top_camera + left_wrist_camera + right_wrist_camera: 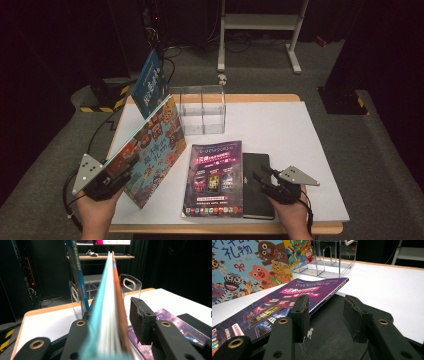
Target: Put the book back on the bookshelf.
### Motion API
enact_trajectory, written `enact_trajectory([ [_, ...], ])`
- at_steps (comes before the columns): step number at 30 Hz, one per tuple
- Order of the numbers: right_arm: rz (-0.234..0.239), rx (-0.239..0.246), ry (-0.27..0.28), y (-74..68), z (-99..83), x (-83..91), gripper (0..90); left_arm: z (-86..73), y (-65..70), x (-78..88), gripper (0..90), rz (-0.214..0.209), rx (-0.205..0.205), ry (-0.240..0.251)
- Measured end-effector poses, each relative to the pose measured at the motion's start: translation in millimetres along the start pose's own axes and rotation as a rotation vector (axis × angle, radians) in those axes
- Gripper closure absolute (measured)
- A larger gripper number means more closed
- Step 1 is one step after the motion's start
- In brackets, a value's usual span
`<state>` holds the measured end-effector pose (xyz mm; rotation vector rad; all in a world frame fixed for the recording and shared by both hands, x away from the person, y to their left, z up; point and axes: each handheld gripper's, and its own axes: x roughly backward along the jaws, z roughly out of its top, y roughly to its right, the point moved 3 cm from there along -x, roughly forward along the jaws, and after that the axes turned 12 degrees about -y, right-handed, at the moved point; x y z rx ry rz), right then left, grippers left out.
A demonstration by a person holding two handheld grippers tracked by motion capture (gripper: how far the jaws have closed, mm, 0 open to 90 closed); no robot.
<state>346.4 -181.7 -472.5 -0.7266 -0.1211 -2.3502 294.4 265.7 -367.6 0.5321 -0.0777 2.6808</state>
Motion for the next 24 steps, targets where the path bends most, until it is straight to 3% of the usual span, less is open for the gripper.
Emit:
enact_trajectory([
  [2,0.003,-0.004,0.001,1.0,-0.4,0.4,55.3,2.2,-2.4,-0.6,65.6,0.005,-0.003,-0.010],
  [6,0.006,-0.010,0.003,1.4,-0.4,0.6,55.3,4.2,-7.9,-0.9,75.3,-0.026,-0.005,-0.025],
  [11,0.008,-0.015,0.005,1.2,-0.5,0.7,55.1,9.5,-2.0,-1.4,78.1,-0.036,-0.072,-0.061],
  [19,0.020,-0.027,0.004,1.1,-1.0,0.0,55.1,10.9,-2.9,-3.7,80.5,-0.072,-0.035,-0.058],
  [24,0.028,-0.038,0.012,2.7,0.0,0.1,55.1,24.3,4.3,-10.3,80.9,-0.045,-0.036,-0.039],
])
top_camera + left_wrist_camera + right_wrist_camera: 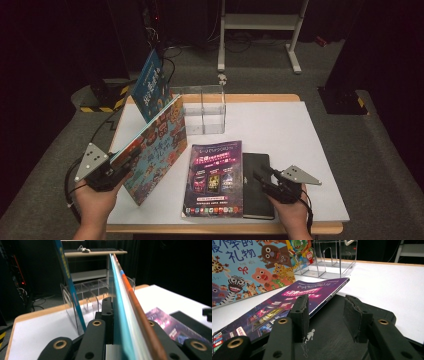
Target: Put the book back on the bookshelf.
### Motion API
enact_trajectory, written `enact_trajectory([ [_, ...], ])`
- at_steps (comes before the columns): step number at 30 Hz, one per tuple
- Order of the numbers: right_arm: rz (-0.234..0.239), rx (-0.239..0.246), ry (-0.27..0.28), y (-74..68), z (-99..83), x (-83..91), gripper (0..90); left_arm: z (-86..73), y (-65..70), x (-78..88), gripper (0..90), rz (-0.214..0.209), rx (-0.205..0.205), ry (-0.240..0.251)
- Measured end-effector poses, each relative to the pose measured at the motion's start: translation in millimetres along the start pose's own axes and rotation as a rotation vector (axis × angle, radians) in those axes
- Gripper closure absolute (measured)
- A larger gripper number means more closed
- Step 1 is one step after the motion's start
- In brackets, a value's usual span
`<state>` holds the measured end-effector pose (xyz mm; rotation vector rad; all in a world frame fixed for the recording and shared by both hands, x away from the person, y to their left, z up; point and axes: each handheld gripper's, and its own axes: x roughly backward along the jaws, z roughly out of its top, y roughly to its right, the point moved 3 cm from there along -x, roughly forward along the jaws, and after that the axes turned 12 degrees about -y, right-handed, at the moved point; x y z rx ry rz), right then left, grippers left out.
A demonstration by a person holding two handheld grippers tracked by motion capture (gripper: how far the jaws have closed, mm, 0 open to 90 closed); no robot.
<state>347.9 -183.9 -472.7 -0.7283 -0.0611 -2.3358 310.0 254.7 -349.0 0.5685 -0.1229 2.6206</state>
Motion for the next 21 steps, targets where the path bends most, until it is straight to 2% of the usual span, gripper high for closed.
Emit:
enact_trajectory([
  [4,0.004,-0.013,0.013,2.1,1.1,2.7,55.1,17.7,-2.4,-0.3,81.1,0.001,0.022,0.033],
  [8,0.005,-0.016,0.013,3.8,0.8,3.8,55.1,32.4,-1.6,-4.1,81.0,0.020,0.013,0.042],
  [11,0.008,-0.018,0.016,4.7,1.2,4.6,55.2,43.5,-7.2,-6.1,81.0,0.037,0.048,0.073],
  [15,0.011,-0.019,0.020,4.7,1.8,5.9,55.2,58.2,-10.4,-12.2,81.0,0.084,0.064,0.095],
  [21,0.015,-0.023,0.021,5.4,2.1,6.2,55.3,73.5,-8.3,-29.5,80.9,0.159,0.051,0.094],
])
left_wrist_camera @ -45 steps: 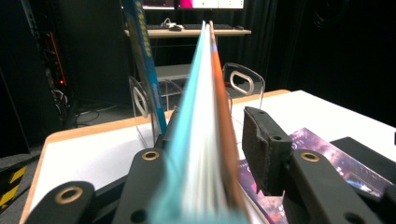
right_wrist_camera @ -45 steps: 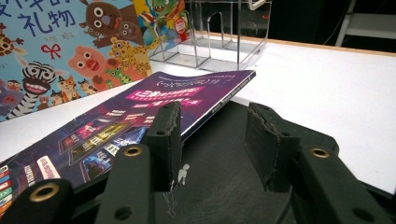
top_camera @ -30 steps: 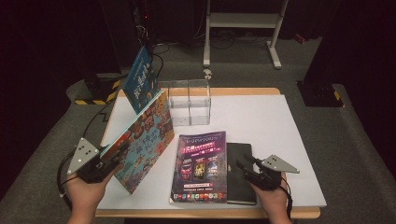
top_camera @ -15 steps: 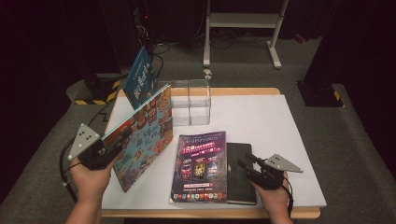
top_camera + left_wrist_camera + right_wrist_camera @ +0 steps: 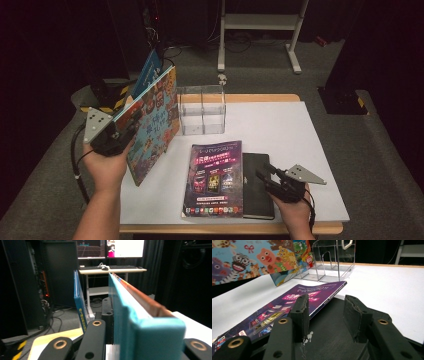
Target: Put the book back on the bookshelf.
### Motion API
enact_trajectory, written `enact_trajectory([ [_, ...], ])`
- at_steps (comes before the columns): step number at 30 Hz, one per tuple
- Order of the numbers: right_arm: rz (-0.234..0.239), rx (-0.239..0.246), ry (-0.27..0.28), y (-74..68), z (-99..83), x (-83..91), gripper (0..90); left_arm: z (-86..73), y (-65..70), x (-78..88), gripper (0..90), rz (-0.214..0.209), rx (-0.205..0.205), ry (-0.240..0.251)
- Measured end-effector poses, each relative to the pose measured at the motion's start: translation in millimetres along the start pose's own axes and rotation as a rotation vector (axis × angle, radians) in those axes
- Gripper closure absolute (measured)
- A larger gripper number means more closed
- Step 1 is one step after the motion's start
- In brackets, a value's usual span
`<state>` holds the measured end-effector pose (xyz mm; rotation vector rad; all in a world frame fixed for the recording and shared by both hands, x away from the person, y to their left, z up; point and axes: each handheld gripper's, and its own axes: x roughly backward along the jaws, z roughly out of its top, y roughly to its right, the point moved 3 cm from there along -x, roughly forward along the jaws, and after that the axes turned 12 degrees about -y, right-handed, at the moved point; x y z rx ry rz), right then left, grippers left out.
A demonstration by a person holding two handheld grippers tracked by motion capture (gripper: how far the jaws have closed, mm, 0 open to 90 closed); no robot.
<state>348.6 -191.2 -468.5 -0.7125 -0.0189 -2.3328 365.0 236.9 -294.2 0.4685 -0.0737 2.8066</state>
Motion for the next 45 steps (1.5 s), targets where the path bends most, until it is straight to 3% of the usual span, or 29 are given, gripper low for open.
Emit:
enact_trajectory([
  [6,0.005,0.002,0.002,-0.8,0.3,0.6,55.4,3.6,0.5,-27.7,80.8,0.087,0.019,-0.007],
  [16,0.015,-0.001,0.003,-1.3,0.3,0.2,55.5,2.1,8.3,-77.9,80.6,0.171,0.014,0.011],
  [24,0.032,0.002,-0.003,-3.7,-0.6,-1.9,55.7,-8.0,10.3,-106.2,80.5,0.179,0.019,0.006],
  [31,0.041,0.002,-0.011,-5.8,-2.1,-4.0,56.0,-24.8,12.5,-101.5,80.0,0.189,0.040,0.043],
  [36,0.045,0.008,-0.018,-8.9,-2.7,-5.7,56.0,-35.1,15.3,-92.2,79.6,0.178,0.049,0.013],
  [39,0.045,0.015,-0.022,-10.0,-2.9,-6.2,55.9,-40.2,14.1,-86.3,78.9,0.158,0.093,-0.004],
  [45,0.032,0.008,-0.031,-6.6,-4.3,-6.6,54.7,-43.2,8.6,-78.8,77.4,0.119,0.105,-0.019],
])
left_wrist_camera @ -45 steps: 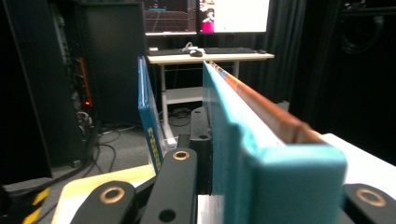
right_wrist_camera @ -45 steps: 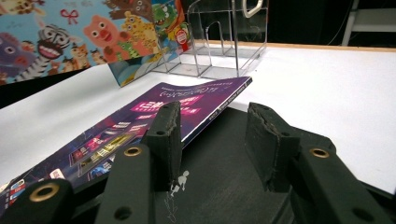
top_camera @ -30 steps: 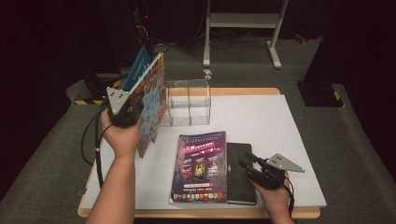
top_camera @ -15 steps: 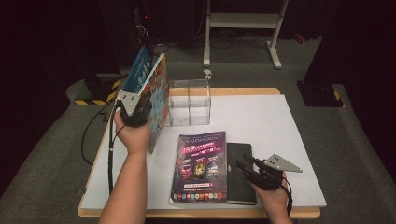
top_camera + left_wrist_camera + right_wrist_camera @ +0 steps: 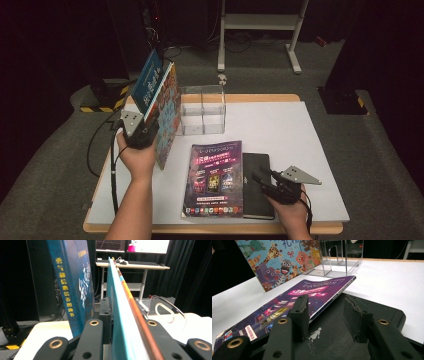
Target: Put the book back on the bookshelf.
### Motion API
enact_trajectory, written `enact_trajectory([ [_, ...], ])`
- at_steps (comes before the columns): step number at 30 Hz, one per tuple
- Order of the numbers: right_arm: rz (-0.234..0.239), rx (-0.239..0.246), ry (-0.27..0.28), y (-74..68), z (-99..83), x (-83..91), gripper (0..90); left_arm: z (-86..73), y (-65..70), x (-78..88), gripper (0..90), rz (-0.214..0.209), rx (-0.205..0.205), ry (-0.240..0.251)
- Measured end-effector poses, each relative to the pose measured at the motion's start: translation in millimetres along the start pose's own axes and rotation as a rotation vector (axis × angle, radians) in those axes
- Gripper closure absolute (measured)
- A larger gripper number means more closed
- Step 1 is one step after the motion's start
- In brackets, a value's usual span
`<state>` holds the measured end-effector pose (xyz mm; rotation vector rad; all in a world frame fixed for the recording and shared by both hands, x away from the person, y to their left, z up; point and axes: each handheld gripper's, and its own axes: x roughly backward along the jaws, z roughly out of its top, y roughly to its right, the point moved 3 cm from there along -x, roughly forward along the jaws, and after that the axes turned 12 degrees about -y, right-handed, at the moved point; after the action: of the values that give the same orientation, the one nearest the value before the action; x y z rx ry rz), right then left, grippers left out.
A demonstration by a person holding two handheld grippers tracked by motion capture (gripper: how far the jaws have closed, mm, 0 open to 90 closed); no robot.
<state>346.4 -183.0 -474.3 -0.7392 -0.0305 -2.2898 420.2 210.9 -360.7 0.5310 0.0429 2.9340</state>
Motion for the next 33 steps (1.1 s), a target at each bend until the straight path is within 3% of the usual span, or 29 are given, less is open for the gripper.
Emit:
enact_trajectory([
  [6,-0.003,-0.003,-0.001,0.8,-0.3,0.3,54.5,-1.7,-7.8,9.8,74.6,-0.032,0.019,-0.004],
  [12,0.005,-0.014,-0.004,0.3,-0.7,-1.2,54.4,-19.3,-14.5,24.3,74.4,-0.048,0.036,-0.019],
  [21,0.014,-0.023,0.002,0.3,0.3,-1.0,54.4,-47.3,-11.9,26.9,76.9,0.005,0.027,-0.043],
  [27,0.022,-0.023,0.004,-0.1,0.7,-1.0,54.5,-45.6,-9.4,24.9,79.7,0.056,0.018,-0.040],
  [33,0.031,-0.028,0.009,0.7,1.4,-1.1,54.6,-42.5,-8.4,19.8,79.6,0.079,0.021,-0.043],
])
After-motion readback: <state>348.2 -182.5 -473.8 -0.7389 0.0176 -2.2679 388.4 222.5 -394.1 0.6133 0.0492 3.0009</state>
